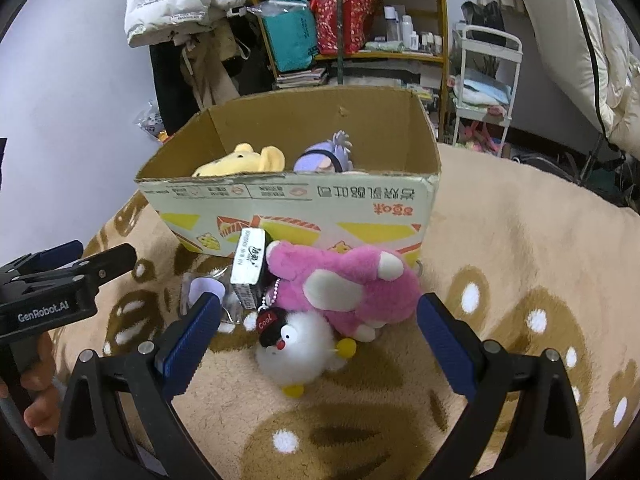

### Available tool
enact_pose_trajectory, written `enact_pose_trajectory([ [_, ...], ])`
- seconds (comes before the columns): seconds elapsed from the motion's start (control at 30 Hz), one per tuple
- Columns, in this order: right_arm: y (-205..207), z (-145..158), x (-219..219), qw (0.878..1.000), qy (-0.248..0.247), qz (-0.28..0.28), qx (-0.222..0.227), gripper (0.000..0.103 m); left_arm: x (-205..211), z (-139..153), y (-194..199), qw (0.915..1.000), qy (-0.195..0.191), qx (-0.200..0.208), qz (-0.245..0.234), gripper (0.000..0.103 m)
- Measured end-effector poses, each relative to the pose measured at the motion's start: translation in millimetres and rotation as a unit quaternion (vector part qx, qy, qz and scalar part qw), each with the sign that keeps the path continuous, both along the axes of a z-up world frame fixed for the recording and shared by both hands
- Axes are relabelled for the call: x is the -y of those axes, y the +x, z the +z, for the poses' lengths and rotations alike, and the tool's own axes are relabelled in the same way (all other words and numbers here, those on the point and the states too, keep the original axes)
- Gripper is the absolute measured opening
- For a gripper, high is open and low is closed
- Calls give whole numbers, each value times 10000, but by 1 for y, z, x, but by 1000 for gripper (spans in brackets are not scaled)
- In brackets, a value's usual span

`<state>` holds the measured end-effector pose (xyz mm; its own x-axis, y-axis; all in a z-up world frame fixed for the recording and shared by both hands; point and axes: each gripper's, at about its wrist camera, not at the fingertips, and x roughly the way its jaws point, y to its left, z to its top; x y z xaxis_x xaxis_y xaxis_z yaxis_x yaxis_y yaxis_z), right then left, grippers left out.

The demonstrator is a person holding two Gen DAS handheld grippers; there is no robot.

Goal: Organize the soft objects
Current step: 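Lower the left tool onto the clear bag while the right tool reaches the white fluffy plush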

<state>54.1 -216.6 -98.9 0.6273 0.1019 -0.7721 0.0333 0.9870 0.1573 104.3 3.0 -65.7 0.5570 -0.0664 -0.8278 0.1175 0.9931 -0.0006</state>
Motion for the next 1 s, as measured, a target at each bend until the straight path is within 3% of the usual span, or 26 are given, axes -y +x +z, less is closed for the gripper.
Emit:
enact_pose_trajectory([
  [0.13,5,-9,2,9998,45,-89,-184,102,1,-9,6,9998,-200,10,20,98],
  [0.5,10,-23,10,9990,174,-223,-356,102,0,-37,26,9969,-564,-518,199,98],
  [1.0,10,-36,-6,9984,41,-122,-548,102,8,-68,37,9937,-547,-963,147,98],
])
